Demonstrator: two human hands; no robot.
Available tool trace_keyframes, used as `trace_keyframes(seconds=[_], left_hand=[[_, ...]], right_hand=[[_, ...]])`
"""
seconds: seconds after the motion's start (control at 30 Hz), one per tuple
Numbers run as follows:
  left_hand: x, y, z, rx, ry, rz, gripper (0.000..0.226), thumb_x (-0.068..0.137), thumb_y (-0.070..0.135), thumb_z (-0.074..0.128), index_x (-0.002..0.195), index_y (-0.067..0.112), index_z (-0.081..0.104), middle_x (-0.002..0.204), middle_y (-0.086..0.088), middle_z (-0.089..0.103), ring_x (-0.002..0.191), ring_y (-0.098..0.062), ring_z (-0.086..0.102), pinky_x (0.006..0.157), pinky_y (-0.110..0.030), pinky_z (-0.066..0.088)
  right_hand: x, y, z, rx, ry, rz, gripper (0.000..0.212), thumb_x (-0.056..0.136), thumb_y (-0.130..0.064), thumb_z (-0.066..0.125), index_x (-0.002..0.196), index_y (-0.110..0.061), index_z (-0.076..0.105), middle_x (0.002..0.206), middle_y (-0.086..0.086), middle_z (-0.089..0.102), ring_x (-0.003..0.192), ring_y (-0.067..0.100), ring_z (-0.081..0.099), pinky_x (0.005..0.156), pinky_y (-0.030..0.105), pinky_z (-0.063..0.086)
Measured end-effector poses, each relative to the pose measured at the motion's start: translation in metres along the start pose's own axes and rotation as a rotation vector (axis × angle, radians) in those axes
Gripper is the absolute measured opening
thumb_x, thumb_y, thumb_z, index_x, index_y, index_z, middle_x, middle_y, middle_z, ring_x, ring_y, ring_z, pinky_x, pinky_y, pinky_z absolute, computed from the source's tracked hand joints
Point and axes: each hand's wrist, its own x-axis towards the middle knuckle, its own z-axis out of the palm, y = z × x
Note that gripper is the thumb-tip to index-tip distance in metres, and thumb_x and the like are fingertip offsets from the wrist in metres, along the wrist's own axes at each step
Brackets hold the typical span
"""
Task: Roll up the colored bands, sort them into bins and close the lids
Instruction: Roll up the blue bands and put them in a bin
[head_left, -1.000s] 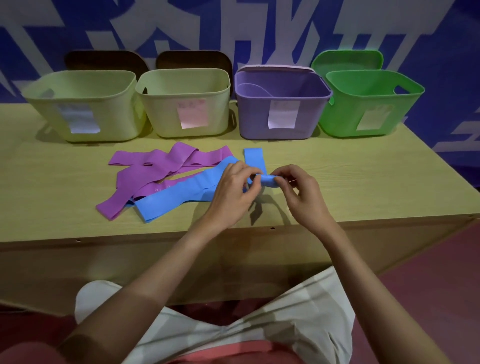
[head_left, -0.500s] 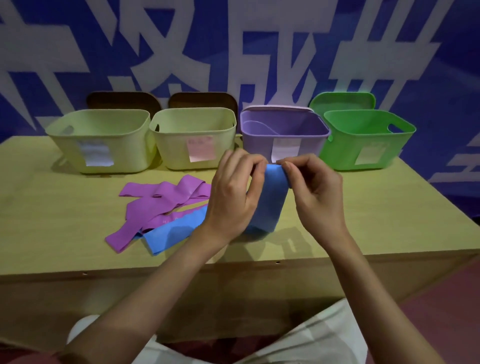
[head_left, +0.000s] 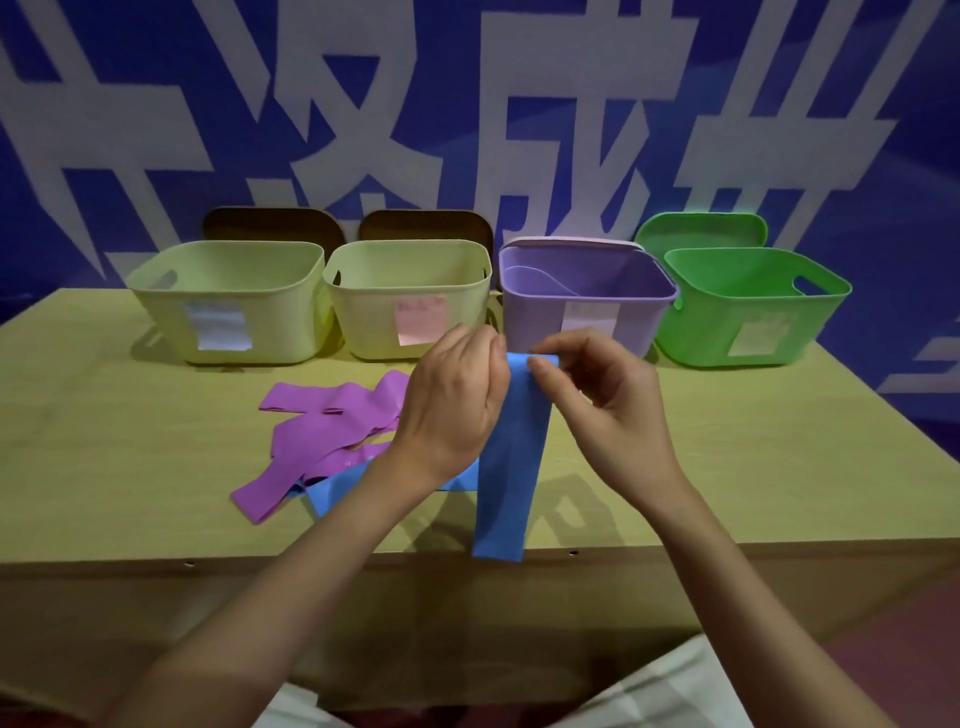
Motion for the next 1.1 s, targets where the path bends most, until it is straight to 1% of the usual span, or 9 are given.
trace_keyframes(seconds=[0.07, 0.13, 0.23, 0.33, 0.43, 0.6, 0.7, 0.83, 1.1], left_hand=[[-0.001, -0.002, -0.004, -0.082, -0.029, -0.09, 0.031, 0.098, 0.016, 0.03, 0.068, 0.014, 0.035, 0.058, 0.004, 0.033, 0.058, -0.011, 0.025, 0.056, -0.026, 0.018], [-0.001, -0.004, -0.008, -0.166, -0.054, -0.2, 0.032, 0.098, 0.023, 0.029, 0.067, 0.02, 0.028, 0.056, 0.014, 0.025, 0.053, -0.006, 0.031, 0.054, -0.023, 0.016], [-0.003, -0.008, -0.012, -0.202, -0.061, -0.29, 0.037, 0.099, 0.028, 0.029, 0.063, 0.029, 0.022, 0.05, 0.013, 0.024, 0.048, -0.002, 0.036, 0.05, -0.023, 0.017], [-0.002, -0.013, -0.017, -0.116, -0.007, -0.232, 0.034, 0.098, 0.023, 0.032, 0.064, 0.022, 0.025, 0.053, 0.013, 0.023, 0.052, -0.011, 0.026, 0.053, -0.023, 0.013], [-0.003, -0.02, -0.02, 0.026, 0.077, -0.106, 0.038, 0.1, 0.016, 0.034, 0.063, 0.012, 0.038, 0.054, -0.002, 0.034, 0.055, -0.014, 0.025, 0.057, -0.023, 0.012], [-0.009, -0.029, -0.024, 0.137, 0.088, 0.012, 0.046, 0.104, 0.019, 0.028, 0.064, 0.006, 0.046, 0.057, -0.01, 0.041, 0.059, -0.021, 0.031, 0.061, -0.024, 0.015], [-0.011, -0.03, -0.025, 0.073, 0.087, -0.047, 0.044, 0.102, 0.015, 0.033, 0.059, 0.008, 0.041, 0.052, -0.004, 0.033, 0.052, -0.017, 0.026, 0.058, -0.022, 0.014], [-0.015, -0.025, -0.023, -0.133, -0.03, -0.319, 0.043, 0.1, 0.026, 0.034, 0.058, 0.026, 0.024, 0.048, 0.013, 0.021, 0.046, -0.009, 0.033, 0.047, -0.021, 0.017], [-0.013, -0.018, -0.026, -0.209, -0.101, -0.533, 0.051, 0.103, 0.02, 0.038, 0.054, 0.024, 0.025, 0.046, 0.009, 0.024, 0.045, -0.007, 0.036, 0.043, -0.019, 0.021]], right_hand=[[-0.001, 0.002, 0.004, -0.002, -0.018, -0.009, 0.014, 0.088, -0.009, 0.068, 0.096, -0.018, 0.063, 0.077, 0.003, 0.06, 0.067, 0.018, 0.054, 0.066, 0.029, 0.048], [-0.001, 0.002, 0.008, -0.007, -0.019, -0.027, 0.018, 0.087, -0.008, 0.068, 0.098, -0.021, 0.061, 0.079, -0.001, 0.06, 0.069, 0.018, 0.055, 0.068, 0.028, 0.05], [0.002, 0.002, 0.015, -0.01, 0.011, -0.019, 0.016, 0.085, -0.007, 0.07, 0.093, -0.019, 0.064, 0.076, -0.004, 0.062, 0.067, 0.012, 0.056, 0.067, 0.027, 0.05], [0.003, 0.0, 0.022, 0.122, 0.047, 0.118, 0.009, 0.082, -0.003, 0.072, 0.088, -0.009, 0.068, 0.071, 0.001, 0.066, 0.065, 0.007, 0.059, 0.064, 0.02, 0.05], [0.002, -0.005, 0.029, 0.206, 0.045, 0.278, 0.004, 0.081, -0.005, 0.073, 0.084, -0.004, 0.07, 0.067, 0.006, 0.066, 0.058, 0.005, 0.058, 0.055, 0.017, 0.046], [0.005, -0.002, 0.032, 0.337, -0.026, 0.541, 0.016, 0.082, -0.013, 0.074, 0.087, 0.002, 0.071, 0.07, 0.015, 0.063, 0.061, 0.014, 0.049, 0.062, 0.025, 0.041], [0.004, -0.002, 0.038, 0.214, -0.03, 0.437, 0.013, 0.085, -0.015, 0.071, 0.089, -0.002, 0.071, 0.068, 0.013, 0.065, 0.06, 0.012, 0.055, 0.058, 0.024, 0.046], [0.001, 0.0, 0.044, -0.01, 0.008, 0.15, 0.01, 0.086, -0.012, 0.071, 0.095, -0.01, 0.072, 0.083, 0.001, 0.071, 0.076, 0.012, 0.066, 0.072, 0.022, 0.052], [0.0, 0.001, 0.043, 0.058, 0.0, 0.086, 0.016, 0.082, -0.005, 0.073, 0.091, -0.017, 0.073, 0.088, 0.003, 0.072, 0.078, 0.013, 0.068, 0.071, 0.027, 0.056]])
